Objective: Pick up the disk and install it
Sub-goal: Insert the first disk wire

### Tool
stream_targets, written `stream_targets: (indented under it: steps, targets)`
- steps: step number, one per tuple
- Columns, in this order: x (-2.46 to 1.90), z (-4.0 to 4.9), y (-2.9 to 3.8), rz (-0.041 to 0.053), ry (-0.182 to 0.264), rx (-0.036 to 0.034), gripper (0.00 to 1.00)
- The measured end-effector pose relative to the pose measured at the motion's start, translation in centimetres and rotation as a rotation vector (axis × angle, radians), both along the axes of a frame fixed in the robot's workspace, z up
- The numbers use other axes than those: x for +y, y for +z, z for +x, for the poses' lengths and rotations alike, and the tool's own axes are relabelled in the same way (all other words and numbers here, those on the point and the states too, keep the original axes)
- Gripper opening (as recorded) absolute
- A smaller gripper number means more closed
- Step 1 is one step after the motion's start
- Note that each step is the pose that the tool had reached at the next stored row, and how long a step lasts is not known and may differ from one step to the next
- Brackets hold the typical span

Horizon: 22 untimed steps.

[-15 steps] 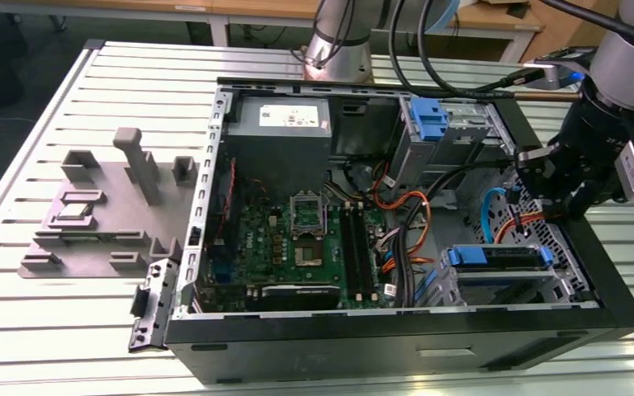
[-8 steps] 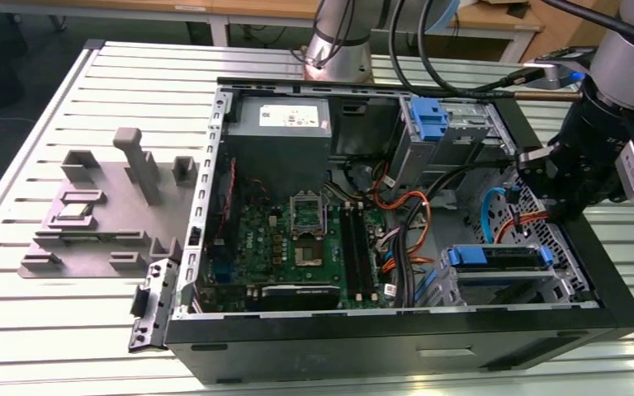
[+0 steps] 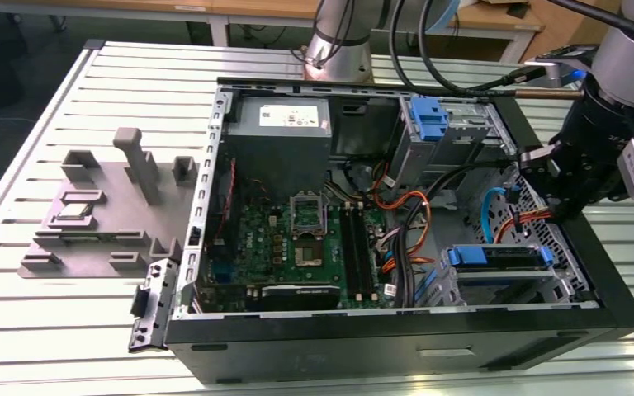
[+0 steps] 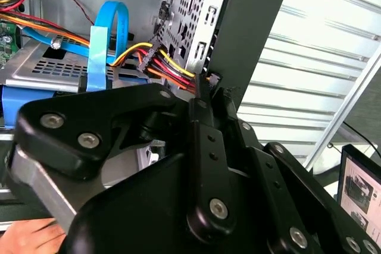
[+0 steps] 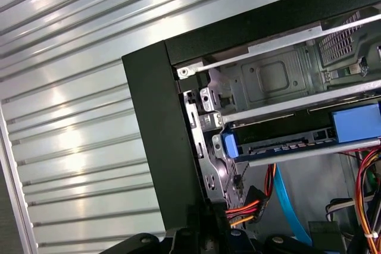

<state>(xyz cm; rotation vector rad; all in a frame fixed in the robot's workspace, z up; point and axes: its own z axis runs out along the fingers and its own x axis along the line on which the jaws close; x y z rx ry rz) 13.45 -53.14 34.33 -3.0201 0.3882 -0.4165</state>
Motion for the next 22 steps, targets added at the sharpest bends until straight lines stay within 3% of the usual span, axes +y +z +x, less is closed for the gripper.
stream_targets:
  steps: [17, 18, 22]
  targets:
    - [0.01, 0.00, 0.39, -0.0004, 0.000, 0.0002, 0.19]
    - [0.01, 0.00, 0.40, -0.0043, 0.000, 0.0002, 0.19]
    - [0.01, 0.00, 0.39, -0.0468, 0.000, -0.0005, 0.19]
